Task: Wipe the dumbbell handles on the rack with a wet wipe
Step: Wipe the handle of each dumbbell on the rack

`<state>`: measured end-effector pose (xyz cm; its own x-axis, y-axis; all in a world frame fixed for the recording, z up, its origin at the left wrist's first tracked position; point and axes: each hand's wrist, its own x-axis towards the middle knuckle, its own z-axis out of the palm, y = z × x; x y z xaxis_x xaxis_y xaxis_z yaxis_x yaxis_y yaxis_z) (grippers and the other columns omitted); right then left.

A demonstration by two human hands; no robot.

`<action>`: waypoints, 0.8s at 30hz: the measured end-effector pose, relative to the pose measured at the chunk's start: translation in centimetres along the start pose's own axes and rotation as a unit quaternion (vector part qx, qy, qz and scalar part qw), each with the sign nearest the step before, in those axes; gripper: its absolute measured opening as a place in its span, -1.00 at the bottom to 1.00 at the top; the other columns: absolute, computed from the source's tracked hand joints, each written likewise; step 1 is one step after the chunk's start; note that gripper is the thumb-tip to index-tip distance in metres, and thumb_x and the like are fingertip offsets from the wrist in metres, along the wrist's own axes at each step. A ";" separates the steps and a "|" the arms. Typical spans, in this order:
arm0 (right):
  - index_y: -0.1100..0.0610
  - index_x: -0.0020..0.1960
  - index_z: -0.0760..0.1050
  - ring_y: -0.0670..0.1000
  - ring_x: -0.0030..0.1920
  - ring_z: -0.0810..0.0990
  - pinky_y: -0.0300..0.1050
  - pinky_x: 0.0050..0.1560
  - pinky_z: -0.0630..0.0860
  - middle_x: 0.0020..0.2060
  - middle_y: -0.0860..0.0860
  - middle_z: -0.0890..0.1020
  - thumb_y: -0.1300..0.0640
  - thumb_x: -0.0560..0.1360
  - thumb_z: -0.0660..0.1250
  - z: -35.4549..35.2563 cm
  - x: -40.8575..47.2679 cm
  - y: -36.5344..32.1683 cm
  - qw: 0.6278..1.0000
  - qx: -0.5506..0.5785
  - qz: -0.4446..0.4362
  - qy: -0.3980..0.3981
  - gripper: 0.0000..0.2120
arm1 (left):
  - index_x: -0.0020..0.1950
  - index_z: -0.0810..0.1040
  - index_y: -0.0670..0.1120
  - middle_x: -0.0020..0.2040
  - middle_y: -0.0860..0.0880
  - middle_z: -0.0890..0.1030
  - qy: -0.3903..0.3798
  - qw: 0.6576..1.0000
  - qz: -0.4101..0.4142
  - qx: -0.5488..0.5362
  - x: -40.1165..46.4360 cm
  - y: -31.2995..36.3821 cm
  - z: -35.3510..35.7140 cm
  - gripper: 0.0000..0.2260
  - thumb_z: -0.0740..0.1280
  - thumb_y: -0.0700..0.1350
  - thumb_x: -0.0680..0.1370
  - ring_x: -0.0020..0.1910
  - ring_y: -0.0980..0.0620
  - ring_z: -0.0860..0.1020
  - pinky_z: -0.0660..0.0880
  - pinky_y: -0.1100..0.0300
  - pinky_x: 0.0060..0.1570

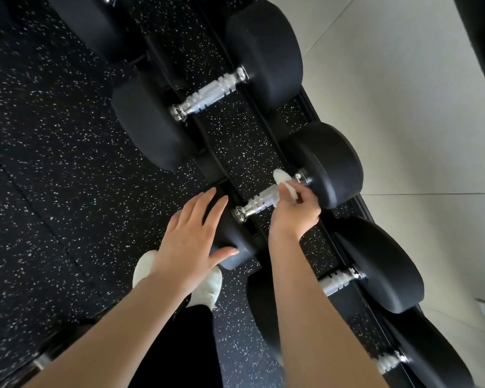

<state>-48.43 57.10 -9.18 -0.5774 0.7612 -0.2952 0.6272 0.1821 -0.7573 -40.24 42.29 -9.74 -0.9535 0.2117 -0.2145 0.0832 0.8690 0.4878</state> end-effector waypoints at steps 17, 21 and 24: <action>0.05 -0.24 0.52 -0.06 -0.25 0.59 -0.34 -0.21 0.47 -0.27 0.01 0.63 0.38 0.42 0.36 -2.6 -1.9 5.8 0.964 -0.084 -0.015 -0.251 -0.76 | 0.48 0.28 -0.08 0.46 -0.09 0.30 0.015 1.000 -0.015 -0.010 -0.4 0.1 0.7 -0.22 0.32 0.25 0.36 0.36 -0.15 0.36 0.48 -0.11 0.09; 0.13 -0.19 0.52 -0.09 -0.32 0.58 -0.29 -0.27 0.49 -0.27 0.09 0.62 0.43 0.43 0.34 -2.6 -2.0 5.8 0.964 0.040 0.070 -0.255 -0.79 | 0.50 0.26 -0.07 0.47 -0.08 0.29 0.015 1.000 -0.014 -0.009 -0.5 0.1 0.9 -0.23 0.29 0.26 0.37 0.36 -0.13 0.34 0.48 -0.13 0.09; 0.11 -0.18 0.54 -0.04 -0.26 0.60 -0.17 -0.16 0.55 -0.19 0.14 0.65 0.38 0.42 0.38 -2.3 -1.9 5.8 0.972 0.065 0.090 -0.206 -0.82 | 0.50 0.24 -0.05 0.48 -0.07 0.27 0.017 1.000 -0.015 -0.014 -0.5 0.0 1.0 -0.23 0.30 0.26 0.38 0.37 -0.11 0.30 0.48 -0.13 0.10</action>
<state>-42.47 58.10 -11.70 -0.6413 0.4539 -0.6186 0.6823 -0.0315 -0.7304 -39.46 42.63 -10.43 -0.9650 0.1689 -0.2005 0.0458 0.8615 0.5057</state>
